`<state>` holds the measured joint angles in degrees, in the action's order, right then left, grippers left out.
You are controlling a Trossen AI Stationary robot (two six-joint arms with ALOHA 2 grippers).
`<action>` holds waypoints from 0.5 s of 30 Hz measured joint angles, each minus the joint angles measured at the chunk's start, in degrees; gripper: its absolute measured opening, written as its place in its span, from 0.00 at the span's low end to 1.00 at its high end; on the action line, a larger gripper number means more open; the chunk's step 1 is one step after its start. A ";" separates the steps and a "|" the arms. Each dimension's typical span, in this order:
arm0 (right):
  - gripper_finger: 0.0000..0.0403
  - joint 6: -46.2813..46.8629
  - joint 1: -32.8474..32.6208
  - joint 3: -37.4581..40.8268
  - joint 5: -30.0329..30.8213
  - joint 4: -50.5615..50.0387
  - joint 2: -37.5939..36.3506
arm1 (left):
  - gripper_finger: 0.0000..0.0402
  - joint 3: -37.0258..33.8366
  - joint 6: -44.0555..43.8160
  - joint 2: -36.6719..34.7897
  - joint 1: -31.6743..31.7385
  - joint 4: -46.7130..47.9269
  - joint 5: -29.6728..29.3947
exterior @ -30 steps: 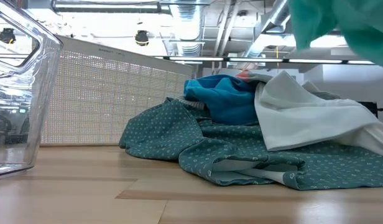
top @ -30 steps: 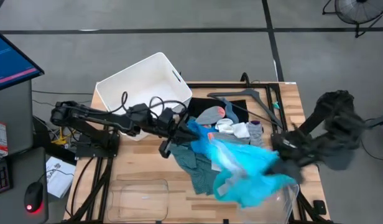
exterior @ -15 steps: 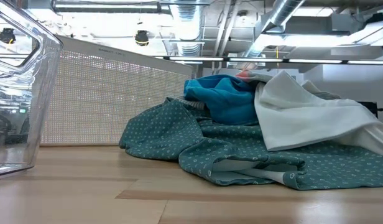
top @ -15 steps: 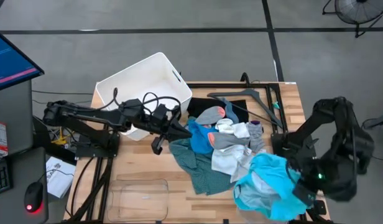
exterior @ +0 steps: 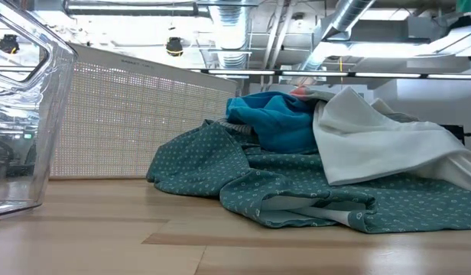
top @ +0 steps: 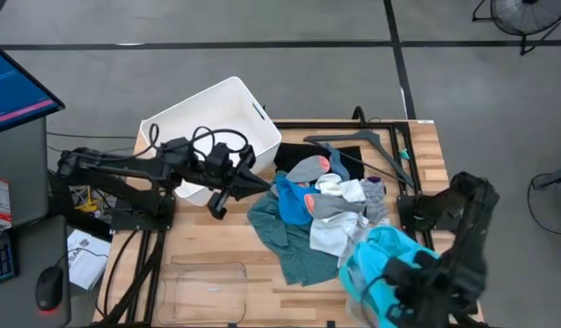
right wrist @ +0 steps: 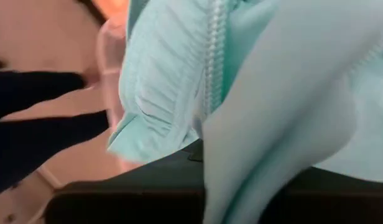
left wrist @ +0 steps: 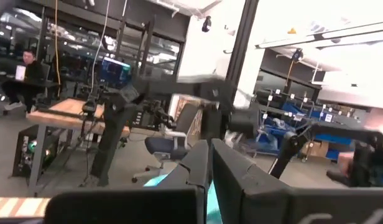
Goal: Pick & Place Cloths
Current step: Put the green shorts into the right transparent bin
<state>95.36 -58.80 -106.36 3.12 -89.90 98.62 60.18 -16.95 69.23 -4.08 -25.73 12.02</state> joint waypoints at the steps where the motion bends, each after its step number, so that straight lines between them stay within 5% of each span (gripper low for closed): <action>1: 0.00 -0.23 0.56 0.97 -0.05 0.11 0.79 | 0.01 0.00 0.00 -0.47 -0.04 0.27 -0.01; 8: 0.00 4.77 0.63 12.23 -0.20 2.83 -0.18 | 0.01 0.02 -0.01 -3.44 -0.13 0.26 0.02; 15: 0.00 8.26 1.04 29.93 -0.12 20.84 -5.75 | 0.01 0.02 0.09 -5.28 -0.13 0.29 0.04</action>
<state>103.62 -57.76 -76.43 3.00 -69.06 92.88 60.20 -16.86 63.95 -4.21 -25.44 12.05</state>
